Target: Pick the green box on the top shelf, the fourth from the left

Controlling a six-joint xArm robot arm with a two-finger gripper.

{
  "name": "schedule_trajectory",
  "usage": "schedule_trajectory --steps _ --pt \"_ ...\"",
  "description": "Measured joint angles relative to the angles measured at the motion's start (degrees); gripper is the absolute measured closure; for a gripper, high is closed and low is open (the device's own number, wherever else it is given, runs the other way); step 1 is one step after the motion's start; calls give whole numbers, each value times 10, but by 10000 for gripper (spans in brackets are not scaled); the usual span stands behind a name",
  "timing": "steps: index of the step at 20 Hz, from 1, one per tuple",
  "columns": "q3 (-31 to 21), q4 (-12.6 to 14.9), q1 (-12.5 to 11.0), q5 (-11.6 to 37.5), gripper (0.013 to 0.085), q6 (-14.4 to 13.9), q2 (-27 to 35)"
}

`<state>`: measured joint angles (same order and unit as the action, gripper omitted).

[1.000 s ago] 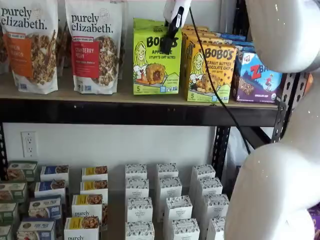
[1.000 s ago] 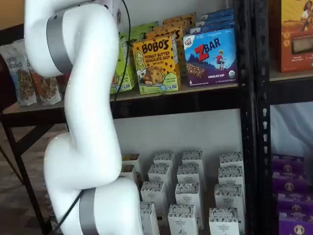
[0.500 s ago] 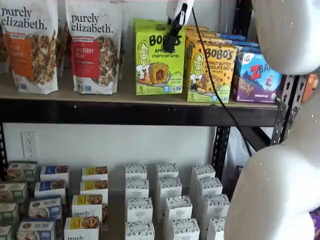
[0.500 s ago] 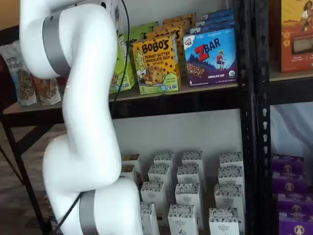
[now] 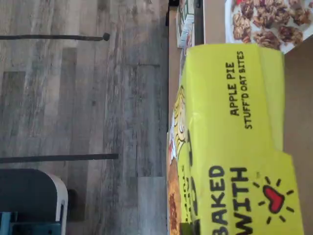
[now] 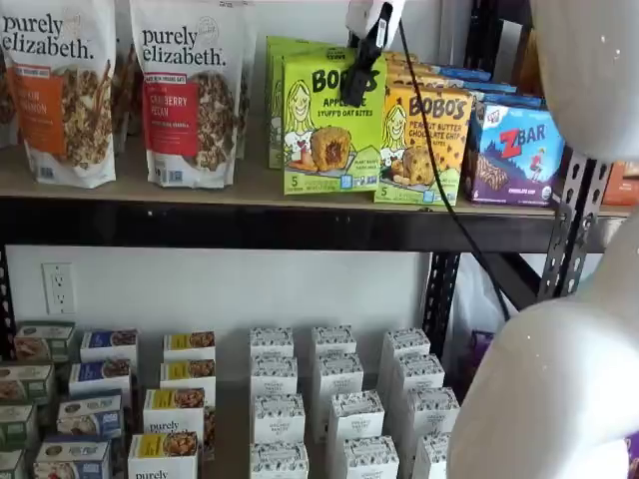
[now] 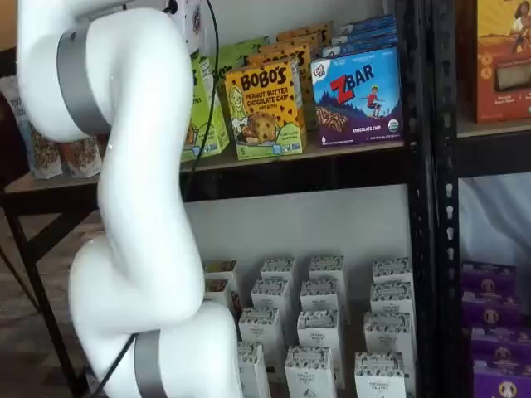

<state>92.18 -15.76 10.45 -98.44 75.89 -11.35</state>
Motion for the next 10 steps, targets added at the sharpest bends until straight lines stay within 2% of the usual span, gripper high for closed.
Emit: schedule_trajectory --steps 10 --pt "-20 -9 -19 -25 730 10 -46"
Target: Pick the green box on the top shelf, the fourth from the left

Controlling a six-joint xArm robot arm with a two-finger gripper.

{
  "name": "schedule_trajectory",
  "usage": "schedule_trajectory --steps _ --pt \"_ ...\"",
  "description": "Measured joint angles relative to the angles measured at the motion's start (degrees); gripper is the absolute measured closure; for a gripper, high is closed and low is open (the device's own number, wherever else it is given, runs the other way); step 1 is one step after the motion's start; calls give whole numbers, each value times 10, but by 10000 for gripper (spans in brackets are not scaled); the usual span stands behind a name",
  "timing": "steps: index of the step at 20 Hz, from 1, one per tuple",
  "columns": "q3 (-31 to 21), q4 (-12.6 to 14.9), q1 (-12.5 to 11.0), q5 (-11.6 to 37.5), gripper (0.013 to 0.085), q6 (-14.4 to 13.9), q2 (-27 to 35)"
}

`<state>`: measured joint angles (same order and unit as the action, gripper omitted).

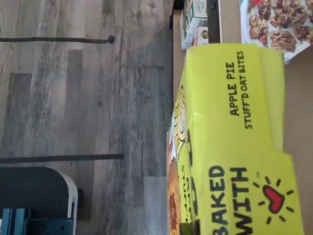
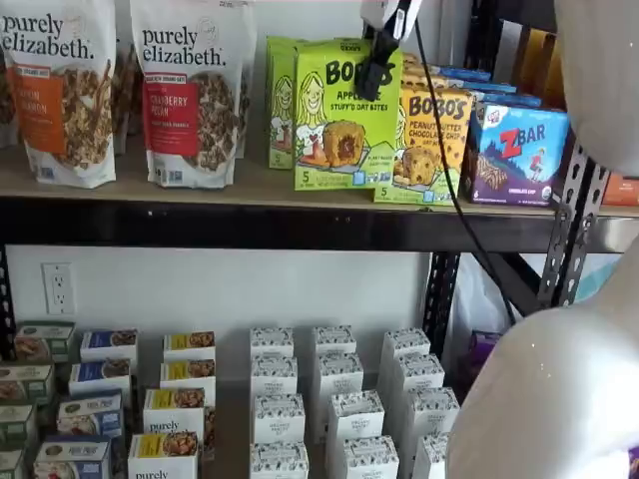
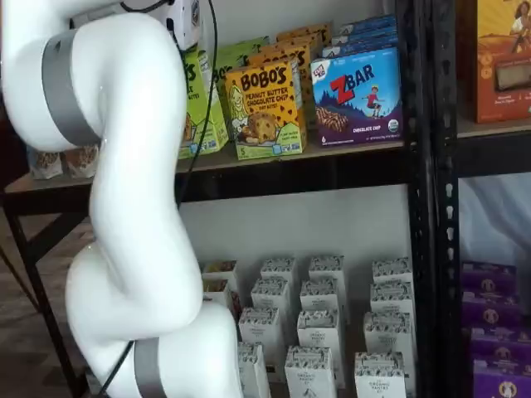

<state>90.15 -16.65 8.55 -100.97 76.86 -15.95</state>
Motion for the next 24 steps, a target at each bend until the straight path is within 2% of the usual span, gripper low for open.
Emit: schedule_trajectory --steps 15,24 --pt "-21 -6 -44 -48 730 35 -45" --pt "-49 -15 -85 -64 730 70 -76"
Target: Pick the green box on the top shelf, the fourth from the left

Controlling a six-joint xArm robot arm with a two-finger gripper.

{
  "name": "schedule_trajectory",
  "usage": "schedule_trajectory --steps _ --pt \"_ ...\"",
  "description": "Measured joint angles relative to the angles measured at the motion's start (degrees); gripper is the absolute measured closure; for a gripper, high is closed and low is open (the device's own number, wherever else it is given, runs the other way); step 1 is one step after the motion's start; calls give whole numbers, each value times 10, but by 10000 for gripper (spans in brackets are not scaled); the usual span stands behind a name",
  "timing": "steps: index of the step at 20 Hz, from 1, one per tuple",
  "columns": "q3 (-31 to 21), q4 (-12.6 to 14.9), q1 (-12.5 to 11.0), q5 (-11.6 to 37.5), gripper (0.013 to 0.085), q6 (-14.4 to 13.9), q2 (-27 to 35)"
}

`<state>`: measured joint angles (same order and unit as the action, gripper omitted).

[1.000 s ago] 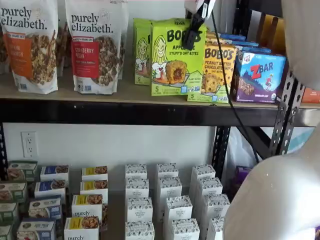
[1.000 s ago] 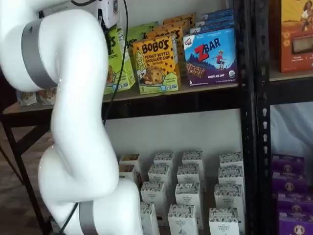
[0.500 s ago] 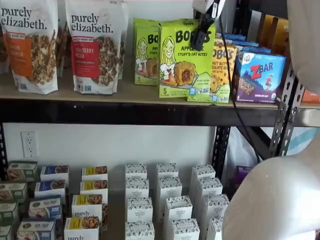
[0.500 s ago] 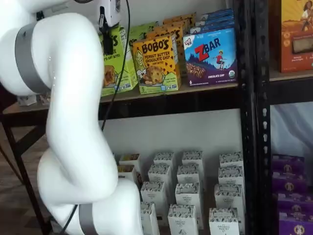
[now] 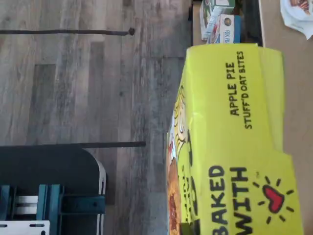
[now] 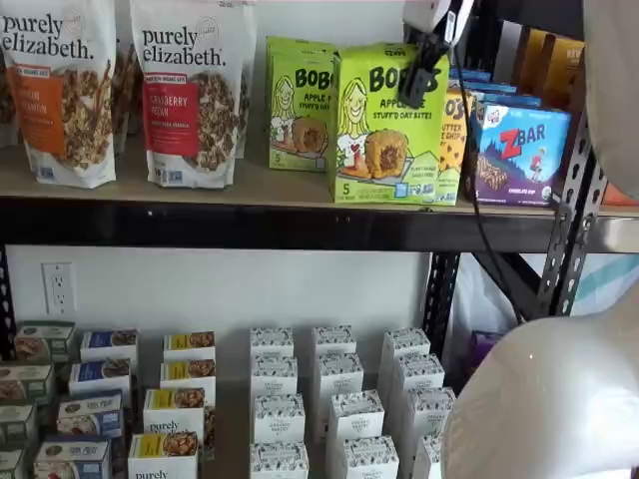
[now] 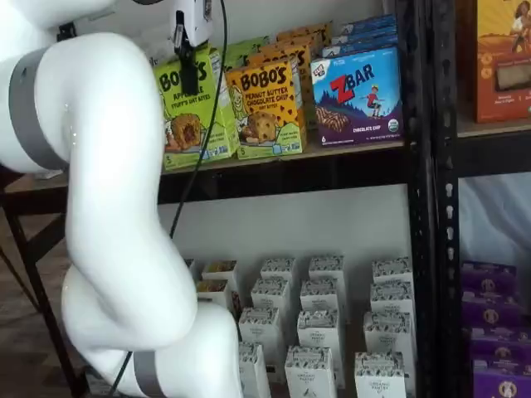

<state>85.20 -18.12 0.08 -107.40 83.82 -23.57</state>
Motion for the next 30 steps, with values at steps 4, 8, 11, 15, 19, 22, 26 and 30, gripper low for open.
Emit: schedule_trajectory --steps 4,8,11,15,19,22,26,30 --pt "-13 1 -17 -4 730 16 -11" --pt "-32 2 -34 -4 730 34 -27" --pt "-43 -3 -49 -8 730 47 -38" --pt "-53 -6 -66 -17 730 62 -48" --pt "-67 -4 -81 -21 730 78 -62" --pt "-77 -4 -91 -21 730 88 -71" --pt "-87 -3 -104 -26 730 101 -80" --pt "-103 2 -115 -25 730 115 -90"
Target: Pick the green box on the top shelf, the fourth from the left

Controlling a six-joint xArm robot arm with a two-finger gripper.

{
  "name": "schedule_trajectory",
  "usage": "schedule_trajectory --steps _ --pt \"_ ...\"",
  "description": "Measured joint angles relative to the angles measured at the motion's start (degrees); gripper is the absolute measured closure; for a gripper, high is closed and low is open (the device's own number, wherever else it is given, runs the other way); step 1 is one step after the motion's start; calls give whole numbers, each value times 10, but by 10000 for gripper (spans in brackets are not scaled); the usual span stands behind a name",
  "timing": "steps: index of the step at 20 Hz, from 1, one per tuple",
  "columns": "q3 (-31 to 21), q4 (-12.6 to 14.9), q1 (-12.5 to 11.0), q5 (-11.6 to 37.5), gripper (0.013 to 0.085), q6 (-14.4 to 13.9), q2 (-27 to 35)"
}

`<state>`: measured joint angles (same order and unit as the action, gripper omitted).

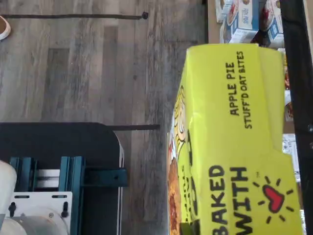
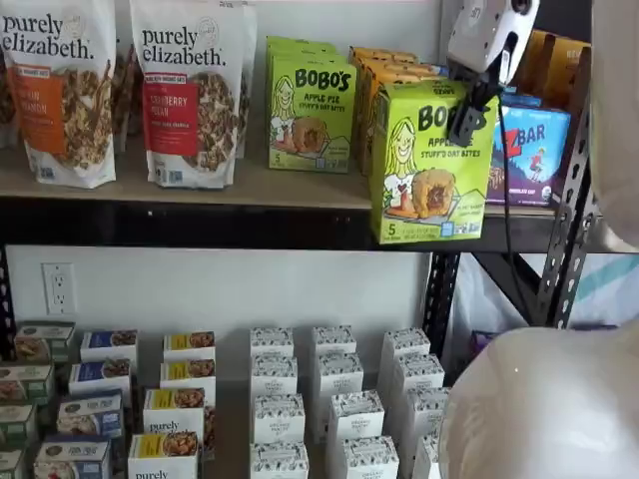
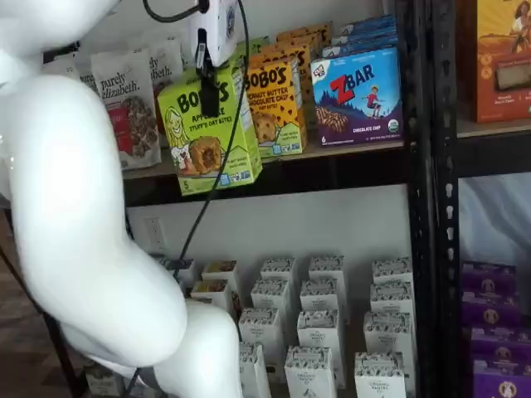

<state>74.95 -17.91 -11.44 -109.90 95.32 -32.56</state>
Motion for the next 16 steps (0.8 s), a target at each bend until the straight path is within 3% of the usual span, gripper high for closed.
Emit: schedule_trajectory --steps 9,16 --pt "-42 17 -3 21 730 13 -26" --pt "-65 10 -13 32 730 23 -38"
